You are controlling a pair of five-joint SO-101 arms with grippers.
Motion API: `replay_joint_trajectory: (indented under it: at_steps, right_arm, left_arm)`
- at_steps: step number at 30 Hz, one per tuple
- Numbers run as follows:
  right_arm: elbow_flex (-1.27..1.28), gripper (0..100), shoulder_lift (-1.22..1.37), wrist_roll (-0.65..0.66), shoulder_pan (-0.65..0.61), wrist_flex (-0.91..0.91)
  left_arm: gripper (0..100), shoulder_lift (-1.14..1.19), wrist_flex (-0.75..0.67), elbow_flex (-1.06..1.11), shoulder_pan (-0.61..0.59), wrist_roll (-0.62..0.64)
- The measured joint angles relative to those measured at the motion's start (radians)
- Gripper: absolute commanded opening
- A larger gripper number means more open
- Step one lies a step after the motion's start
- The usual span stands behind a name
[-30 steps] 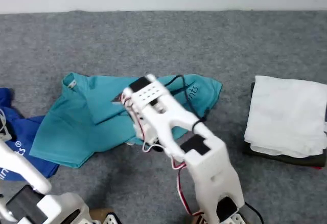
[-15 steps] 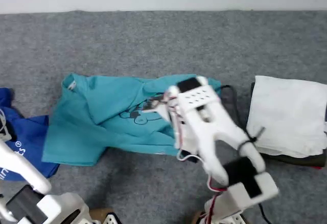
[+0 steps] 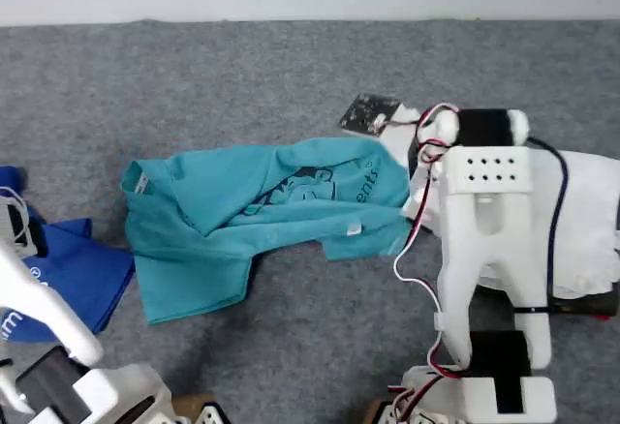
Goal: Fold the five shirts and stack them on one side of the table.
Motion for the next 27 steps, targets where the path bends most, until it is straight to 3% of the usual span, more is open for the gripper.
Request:
replay_joint_trajectory:
  at_steps: [4, 10, 16, 21, 27]
  right_arm:
    - [-0.002, 1.0, 0.002, 0.003, 0.0, 0.0]
    - [0.029, 1.0, 0.002, 0.003, 0.002, 0.0]
    - [0.029, 1.1, 0.002, -0.002, 0.005, 0.0]
    - [0.029, 1.2, 0.002, -0.051, 0.005, 0.0]
    - [0.029, 1.2, 0.002, -0.083, 0.005, 0.0]
  left_arm:
    - [14, 0.0, 0.0, 0.026, 0.034, -0.06]
    - [14, 0.0, -0.003, 0.18, 0.143, -0.259]
    - [24, 0.0, -0.008, 0.348, 0.267, -0.471]
    - [25, 0.0, -0.015, 0.436, 0.391, -0.5]
    - [25, 0.0, -0.161, 0.555, 0.486, -0.502]
